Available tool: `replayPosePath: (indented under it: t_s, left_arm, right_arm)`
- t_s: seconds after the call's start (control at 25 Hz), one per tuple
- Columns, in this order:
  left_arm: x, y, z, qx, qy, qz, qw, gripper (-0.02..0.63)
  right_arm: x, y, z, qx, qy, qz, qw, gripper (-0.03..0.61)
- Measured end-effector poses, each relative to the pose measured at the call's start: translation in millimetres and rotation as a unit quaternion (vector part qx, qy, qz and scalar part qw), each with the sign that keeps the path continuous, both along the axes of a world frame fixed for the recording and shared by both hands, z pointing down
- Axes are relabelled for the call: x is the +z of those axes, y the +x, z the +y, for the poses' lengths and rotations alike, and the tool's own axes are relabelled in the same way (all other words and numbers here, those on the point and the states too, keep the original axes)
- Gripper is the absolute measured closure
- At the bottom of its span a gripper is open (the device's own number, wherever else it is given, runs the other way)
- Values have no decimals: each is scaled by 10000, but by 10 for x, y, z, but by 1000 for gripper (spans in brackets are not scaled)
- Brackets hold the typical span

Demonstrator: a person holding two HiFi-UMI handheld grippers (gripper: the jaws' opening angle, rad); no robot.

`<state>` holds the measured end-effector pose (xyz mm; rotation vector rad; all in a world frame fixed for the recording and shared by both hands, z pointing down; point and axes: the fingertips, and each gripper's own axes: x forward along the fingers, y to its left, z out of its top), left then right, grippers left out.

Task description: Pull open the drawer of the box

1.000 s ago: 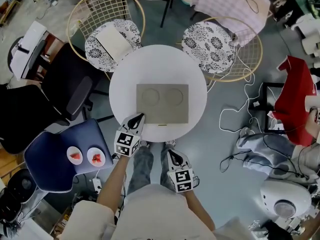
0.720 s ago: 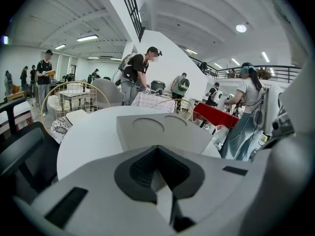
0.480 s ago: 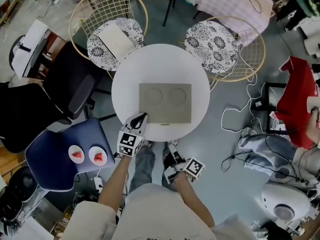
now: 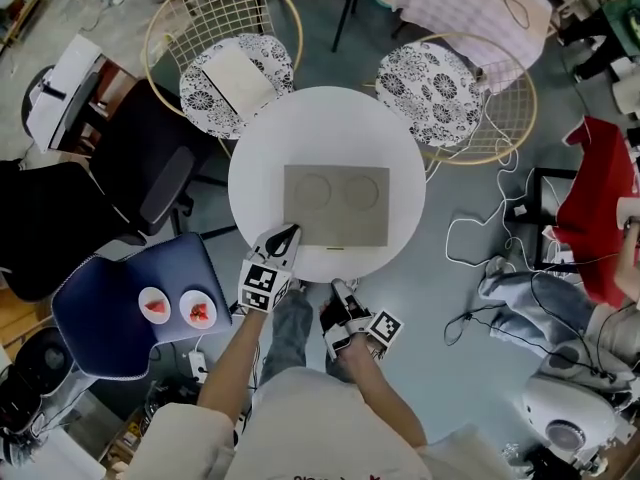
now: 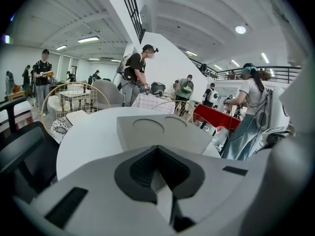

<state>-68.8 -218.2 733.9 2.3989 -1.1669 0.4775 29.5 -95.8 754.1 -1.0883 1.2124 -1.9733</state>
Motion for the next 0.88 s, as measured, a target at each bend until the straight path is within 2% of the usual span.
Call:
replayPosePath:
  t_s: [0.12, 0.2, 0.28, 0.44, 0.68, 0.88]
  left_arm:
    - [-5, 6, -10, 16, 6, 7, 10000, 603]
    - [-8, -1, -24, 33, 12, 14, 10000, 603]
    - [-6, -10, -25, 37, 10, 21, 10000, 603]
    - [-17, 8, -8, 53, 18, 47, 10000, 603]
    - [-43, 38, 0, 123, -7, 24, 9999, 603]
    - [-33, 26, -8, 122, -31, 77, 9999, 603]
  right_arm:
    - [-55, -25, -133, -105, 282, 121, 9995, 541]
    - [-112, -54, -247, -229, 496, 251, 9982, 434]
    - [-144, -63, -352, -270, 618, 392, 9970, 420]
    - [-76, 6, -492, -56, 538, 524, 9972, 422]
    - [-2, 38, -619, -63, 585, 567, 9967, 428]
    - [73, 54, -695, -118, 643, 703, 9954, 485]
